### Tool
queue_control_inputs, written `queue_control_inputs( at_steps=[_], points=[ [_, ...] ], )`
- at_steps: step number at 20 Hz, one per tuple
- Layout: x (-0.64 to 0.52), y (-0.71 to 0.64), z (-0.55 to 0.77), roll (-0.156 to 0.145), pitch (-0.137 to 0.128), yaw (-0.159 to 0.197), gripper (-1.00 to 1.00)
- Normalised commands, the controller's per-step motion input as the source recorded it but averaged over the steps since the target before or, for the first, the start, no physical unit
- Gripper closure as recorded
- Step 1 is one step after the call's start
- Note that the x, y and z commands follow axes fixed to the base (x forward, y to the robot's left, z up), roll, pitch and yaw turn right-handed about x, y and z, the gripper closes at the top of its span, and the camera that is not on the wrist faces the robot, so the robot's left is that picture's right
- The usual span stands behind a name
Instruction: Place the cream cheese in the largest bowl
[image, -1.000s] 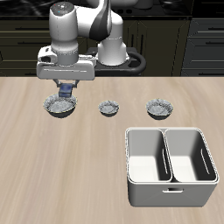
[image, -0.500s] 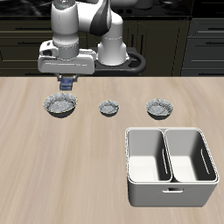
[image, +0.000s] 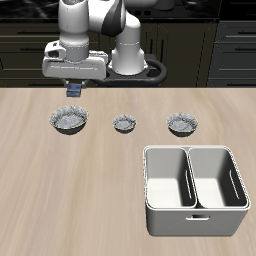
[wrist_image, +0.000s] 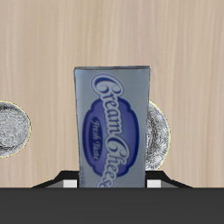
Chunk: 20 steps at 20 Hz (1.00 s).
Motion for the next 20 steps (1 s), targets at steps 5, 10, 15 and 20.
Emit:
queue_control_inputs(
  at_steps=[5, 10, 15, 20],
  points=[
    [0.04, -0.23, -0.07, -0.036, -0.002, -0.017, 1.0],
    [0.06, -0.16, -0.28, -0.035, 0.038, -0.01, 1.0],
    [0.02, -0.09, -0.38, -0.011, 0.065, -0.009, 1.0],
    [-0.07, 0.1, -0.29, 0.009, 0.038, 0.008, 1.0]
  ],
)
